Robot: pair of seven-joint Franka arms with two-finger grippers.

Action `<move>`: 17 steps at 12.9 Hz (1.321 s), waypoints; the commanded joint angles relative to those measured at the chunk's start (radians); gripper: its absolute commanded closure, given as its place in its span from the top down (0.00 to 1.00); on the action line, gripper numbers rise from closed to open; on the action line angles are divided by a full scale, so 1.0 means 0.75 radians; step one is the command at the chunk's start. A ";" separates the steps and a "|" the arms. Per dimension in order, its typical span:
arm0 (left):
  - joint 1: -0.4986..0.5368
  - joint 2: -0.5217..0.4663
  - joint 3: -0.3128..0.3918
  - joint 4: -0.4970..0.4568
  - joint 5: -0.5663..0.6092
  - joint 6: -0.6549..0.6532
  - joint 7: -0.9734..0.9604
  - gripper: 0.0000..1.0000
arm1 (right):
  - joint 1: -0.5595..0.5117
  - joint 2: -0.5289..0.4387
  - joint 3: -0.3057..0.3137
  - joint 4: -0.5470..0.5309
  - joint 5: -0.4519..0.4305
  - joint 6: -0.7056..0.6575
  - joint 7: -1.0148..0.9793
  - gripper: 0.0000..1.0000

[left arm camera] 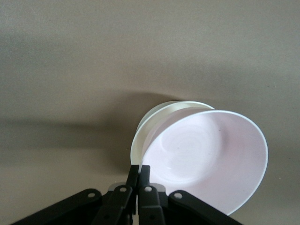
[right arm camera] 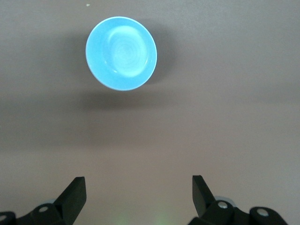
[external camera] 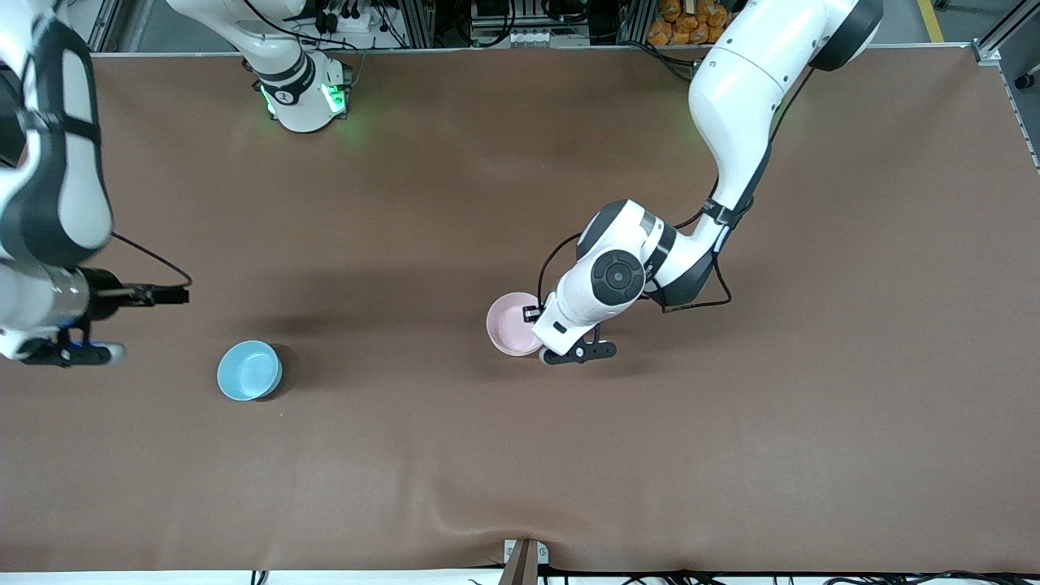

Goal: Stack pink and blue bowls on white bowl
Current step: 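Lower the pink bowl into the white bowl while the right gripper reaches the blue bowl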

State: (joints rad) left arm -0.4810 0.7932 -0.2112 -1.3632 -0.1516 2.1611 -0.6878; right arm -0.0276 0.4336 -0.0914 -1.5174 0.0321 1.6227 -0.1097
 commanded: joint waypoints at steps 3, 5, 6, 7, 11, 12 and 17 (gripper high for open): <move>-0.021 0.035 0.018 0.022 -0.013 0.000 -0.016 0.00 | -0.008 0.072 0.005 -0.136 -0.004 0.245 -0.021 1.00; -0.021 0.047 0.018 0.022 -0.013 0.017 -0.016 0.00 | -0.006 0.119 0.005 -0.182 -0.002 0.358 -0.021 1.00; -0.019 0.057 0.018 0.022 -0.015 0.041 -0.016 0.00 | -0.006 0.158 0.007 -0.180 0.000 0.393 -0.015 1.00; -0.021 0.063 0.018 0.022 -0.015 0.053 -0.012 0.00 | 0.006 0.195 0.005 -0.178 0.006 0.425 -0.005 1.00; -0.021 0.086 0.018 0.022 -0.015 0.058 -0.003 0.00 | -0.018 0.311 0.007 -0.169 0.012 0.675 -0.003 1.00; -0.019 0.096 0.018 0.024 -0.017 0.060 -0.005 0.17 | -0.020 0.324 0.007 -0.167 0.016 0.698 -0.001 1.00; -0.009 0.014 0.018 0.030 -0.002 0.050 -0.016 1.00 | -0.022 0.367 0.007 -0.161 0.127 0.720 -0.003 0.76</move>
State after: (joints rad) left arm -0.4842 0.8444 -0.2065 -1.3483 -0.1517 2.2061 -0.6878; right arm -0.0353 0.6911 -0.0908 -1.6578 0.1076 2.1589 -0.1088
